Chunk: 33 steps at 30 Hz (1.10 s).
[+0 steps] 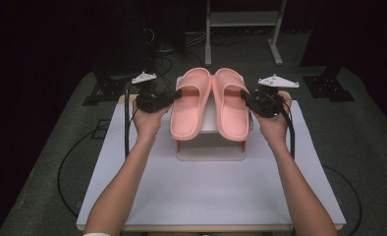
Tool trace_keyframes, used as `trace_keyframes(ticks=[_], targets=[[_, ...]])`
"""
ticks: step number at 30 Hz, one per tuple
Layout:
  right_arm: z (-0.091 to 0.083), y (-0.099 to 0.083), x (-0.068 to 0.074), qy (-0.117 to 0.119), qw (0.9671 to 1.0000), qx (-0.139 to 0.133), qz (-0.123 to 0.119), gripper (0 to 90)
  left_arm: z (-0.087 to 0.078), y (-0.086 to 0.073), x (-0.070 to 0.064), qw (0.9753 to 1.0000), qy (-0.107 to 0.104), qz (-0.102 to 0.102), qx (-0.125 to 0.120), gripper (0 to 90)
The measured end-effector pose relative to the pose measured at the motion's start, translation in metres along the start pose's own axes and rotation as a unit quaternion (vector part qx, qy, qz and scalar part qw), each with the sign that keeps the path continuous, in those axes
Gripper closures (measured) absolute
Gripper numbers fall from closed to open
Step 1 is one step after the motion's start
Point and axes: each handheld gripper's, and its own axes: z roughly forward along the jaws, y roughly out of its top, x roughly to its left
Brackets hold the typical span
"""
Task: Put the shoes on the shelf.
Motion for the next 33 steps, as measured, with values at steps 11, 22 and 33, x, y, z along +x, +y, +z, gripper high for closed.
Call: trace_keyframes(ticks=[11,22,33], targets=[[0.01,0.004,0.001,-0.006,1.0,0.005,0.003,69.6,0.009,0.002,0.006,0.9999,-0.001,-0.016,0.001,65.4],[0.023,0.008,0.001,-0.02,0.9997,0.01,0.004,68.5,0.02,0.005,0.005,0.9998,0.0,-0.019,0.006,64.7],[0.034,0.007,-0.001,-0.019,0.9997,0.015,0.008,67.1,0.03,0.004,0.006,0.9996,-0.005,-0.023,0.014,64.3]])
